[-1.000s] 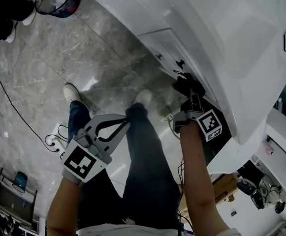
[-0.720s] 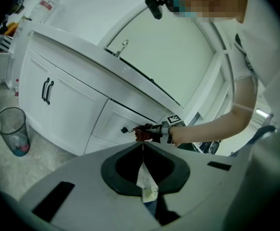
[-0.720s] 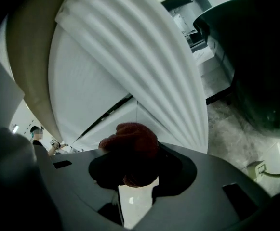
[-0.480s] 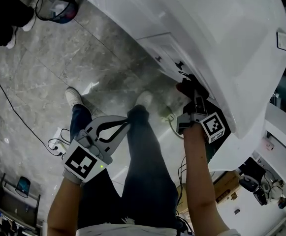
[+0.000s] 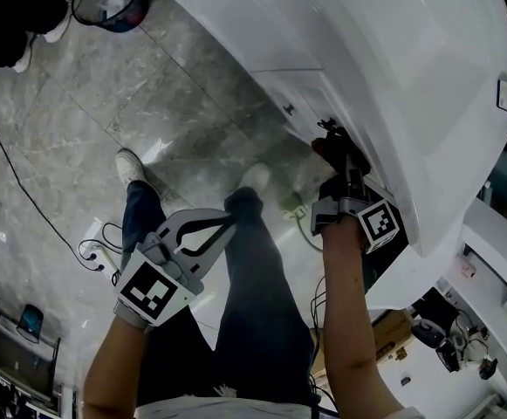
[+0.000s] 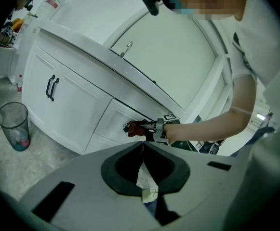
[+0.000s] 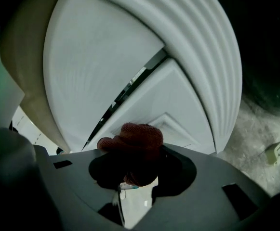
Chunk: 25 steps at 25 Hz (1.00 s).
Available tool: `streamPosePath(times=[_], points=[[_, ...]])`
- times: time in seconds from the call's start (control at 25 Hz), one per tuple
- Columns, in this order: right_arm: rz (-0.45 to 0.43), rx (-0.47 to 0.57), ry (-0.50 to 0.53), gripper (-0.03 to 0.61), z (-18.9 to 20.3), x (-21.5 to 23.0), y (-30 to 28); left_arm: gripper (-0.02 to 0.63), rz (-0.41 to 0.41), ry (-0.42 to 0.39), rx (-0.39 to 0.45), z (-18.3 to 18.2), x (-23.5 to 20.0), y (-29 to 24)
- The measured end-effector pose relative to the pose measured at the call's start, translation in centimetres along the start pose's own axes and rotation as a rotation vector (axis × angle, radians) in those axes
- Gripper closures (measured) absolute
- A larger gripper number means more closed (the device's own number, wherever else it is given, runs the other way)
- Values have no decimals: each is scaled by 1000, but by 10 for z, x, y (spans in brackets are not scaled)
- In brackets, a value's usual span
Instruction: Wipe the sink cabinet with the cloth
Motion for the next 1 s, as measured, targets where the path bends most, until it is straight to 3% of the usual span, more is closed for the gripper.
streamPosePath(times=[0.56, 1.0], points=[[-63, -73, 3, 436, 46, -72, -62, 601, -73, 32, 39, -4, -47, 37], [-45, -33, 20, 436, 62, -73, -90, 601, -109, 55, 32, 0, -75, 59]])
Point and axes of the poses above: the fingertips, and each gripper's own axes: y backward along the fingers, x to its right, z out of its underside, the point moved 2 cm from there along y, backward along the fingers, and after that the axes turned 5 degrees about -y, right-handed, at the moved point
